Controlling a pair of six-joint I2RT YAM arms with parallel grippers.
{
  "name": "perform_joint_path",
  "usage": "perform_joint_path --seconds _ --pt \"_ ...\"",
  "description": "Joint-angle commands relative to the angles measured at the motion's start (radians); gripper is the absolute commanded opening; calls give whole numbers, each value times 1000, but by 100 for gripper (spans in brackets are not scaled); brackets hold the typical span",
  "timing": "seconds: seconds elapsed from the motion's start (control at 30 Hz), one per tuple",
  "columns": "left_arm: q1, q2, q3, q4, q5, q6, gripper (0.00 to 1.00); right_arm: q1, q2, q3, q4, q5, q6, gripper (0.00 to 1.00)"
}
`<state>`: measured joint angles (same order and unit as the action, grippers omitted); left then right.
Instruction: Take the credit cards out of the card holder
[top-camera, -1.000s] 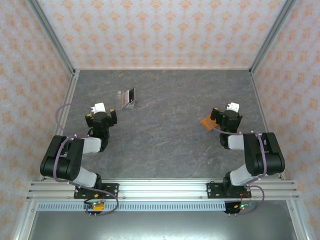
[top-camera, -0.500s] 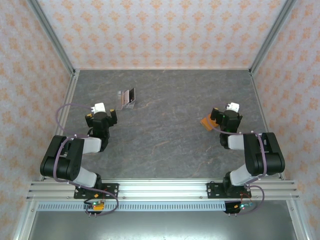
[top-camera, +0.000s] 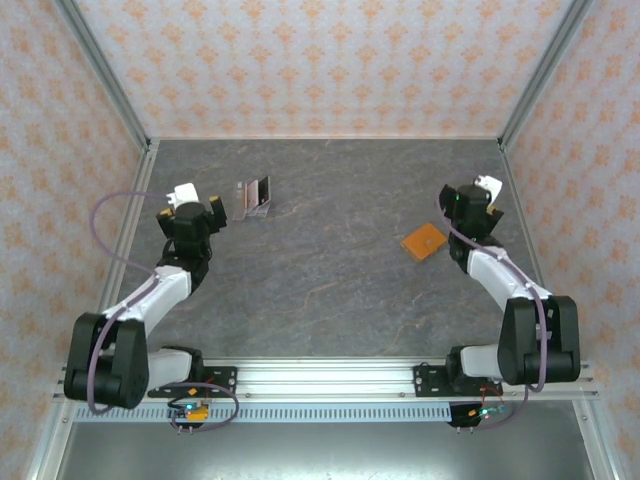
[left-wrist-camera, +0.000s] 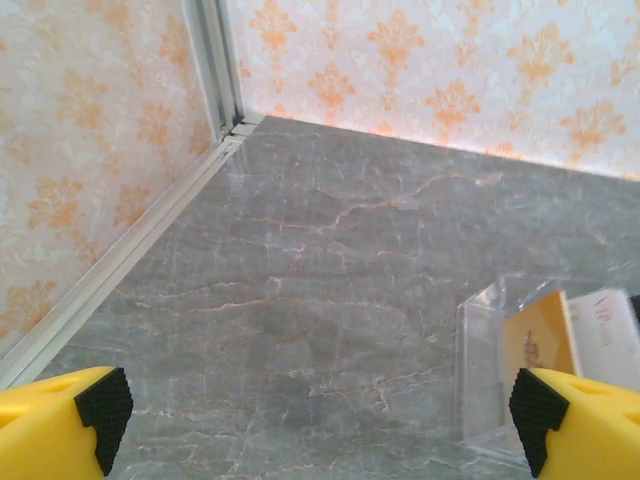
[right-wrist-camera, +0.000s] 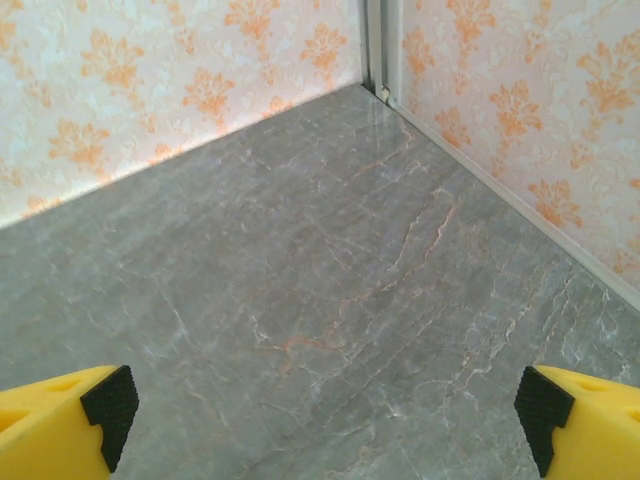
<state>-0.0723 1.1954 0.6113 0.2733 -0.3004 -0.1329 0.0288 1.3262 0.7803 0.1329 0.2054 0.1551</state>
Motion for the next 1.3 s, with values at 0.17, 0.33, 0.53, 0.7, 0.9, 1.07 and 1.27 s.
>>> perform_joint_path --seconds 0.17,0.33,0.53,0.7,0.9,1.07,1.27 --pt "-6 -30 319 -666 6 -222 100 -6 103 220 -601 -136 257 96" --pt "-6 -14 357 -723 89 -257 100 -6 203 246 -638 -314 289 79" --pt "-6 -14 346 -727 194 -261 100 2 288 245 -641 -316 297 55" --pt "-6 -15 340 -742 194 -251 100 12 368 265 -636 -332 285 49" --pt "-7 1 344 -749 287 -252 100 66 454 320 -662 -330 271 46" --pt "-44 29 356 -763 330 -246 98 170 504 352 -675 -358 274 45" --pt "-147 76 385 -799 332 -270 98 396 564 394 -682 -381 296 46"
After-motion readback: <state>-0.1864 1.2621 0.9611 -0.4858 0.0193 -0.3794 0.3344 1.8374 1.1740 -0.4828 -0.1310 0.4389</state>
